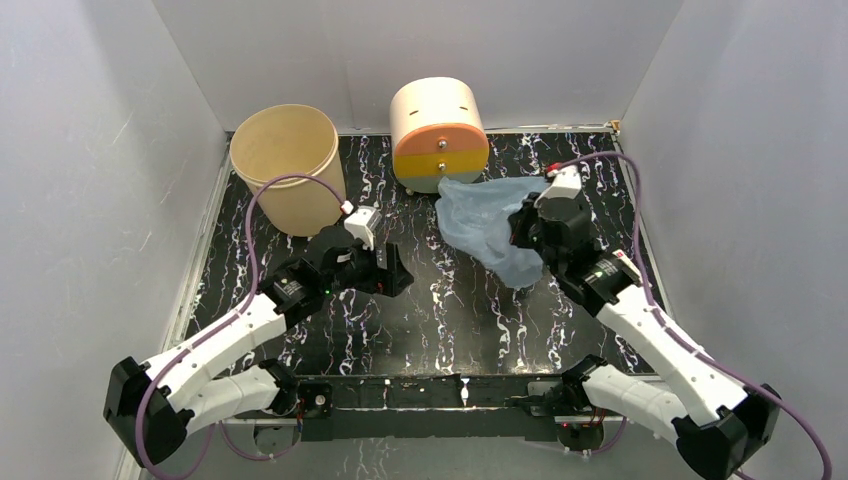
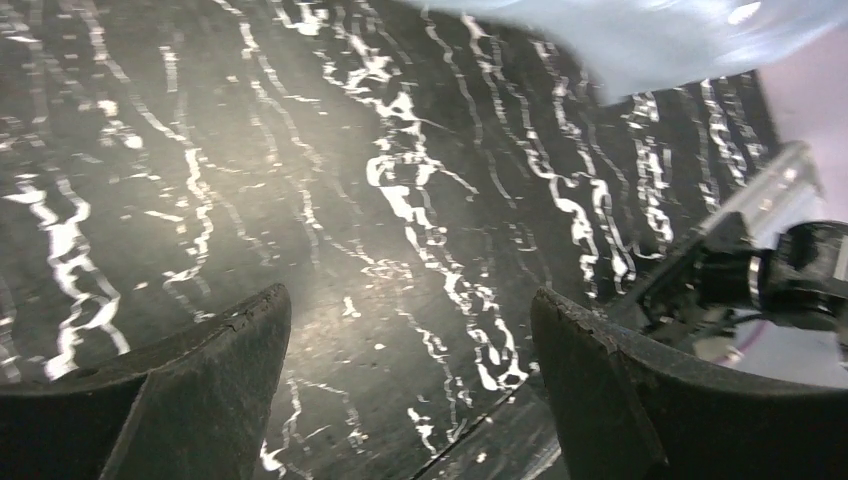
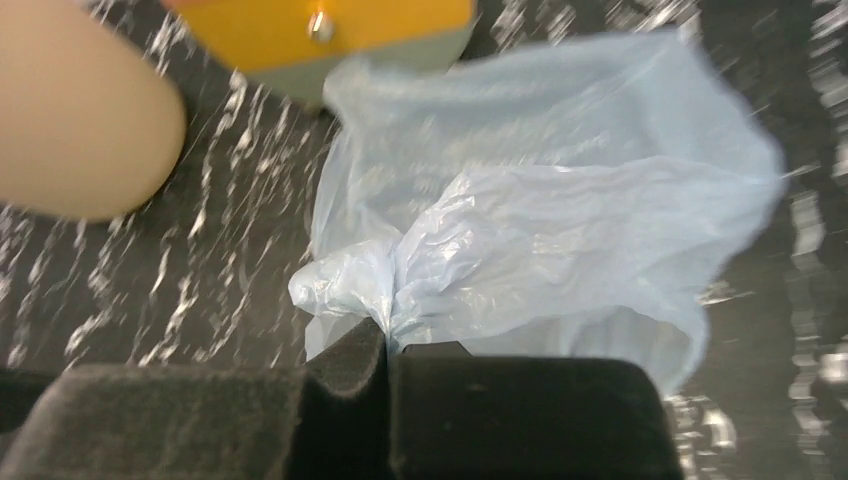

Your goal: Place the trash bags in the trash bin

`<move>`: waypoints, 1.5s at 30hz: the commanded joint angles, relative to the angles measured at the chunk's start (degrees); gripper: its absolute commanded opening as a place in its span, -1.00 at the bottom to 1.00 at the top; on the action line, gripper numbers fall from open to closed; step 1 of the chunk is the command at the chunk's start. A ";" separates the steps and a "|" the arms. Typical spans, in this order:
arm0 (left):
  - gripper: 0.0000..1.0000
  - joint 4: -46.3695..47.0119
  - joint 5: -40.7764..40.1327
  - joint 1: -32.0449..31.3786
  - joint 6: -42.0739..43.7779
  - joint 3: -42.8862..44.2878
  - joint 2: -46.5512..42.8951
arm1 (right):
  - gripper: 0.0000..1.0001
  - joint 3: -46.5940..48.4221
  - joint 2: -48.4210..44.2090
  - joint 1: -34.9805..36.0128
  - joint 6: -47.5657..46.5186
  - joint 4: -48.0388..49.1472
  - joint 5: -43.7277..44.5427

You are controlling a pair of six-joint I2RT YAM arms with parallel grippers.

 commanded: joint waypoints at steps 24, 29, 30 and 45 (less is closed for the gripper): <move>0.86 -23.58 -20.12 18.50 -4.68 10.91 -0.64 | -1.00 -3.01 -6.22 -3.36 -2.57 -1.81 11.87; 0.86 -26.09 -26.00 23.21 -8.87 15.20 -1.74 | -1.00 -3.12 -6.03 -3.84 1.88 -3.93 5.76; 0.86 -27.38 -26.53 24.17 -8.92 16.90 -2.39 | -1.00 -2.76 -7.04 -3.88 3.18 -3.95 3.53; 0.89 -33.40 -41.34 25.11 -1.52 35.52 7.20 | -1.00 0.84 -9.65 -3.85 5.72 -4.32 -6.06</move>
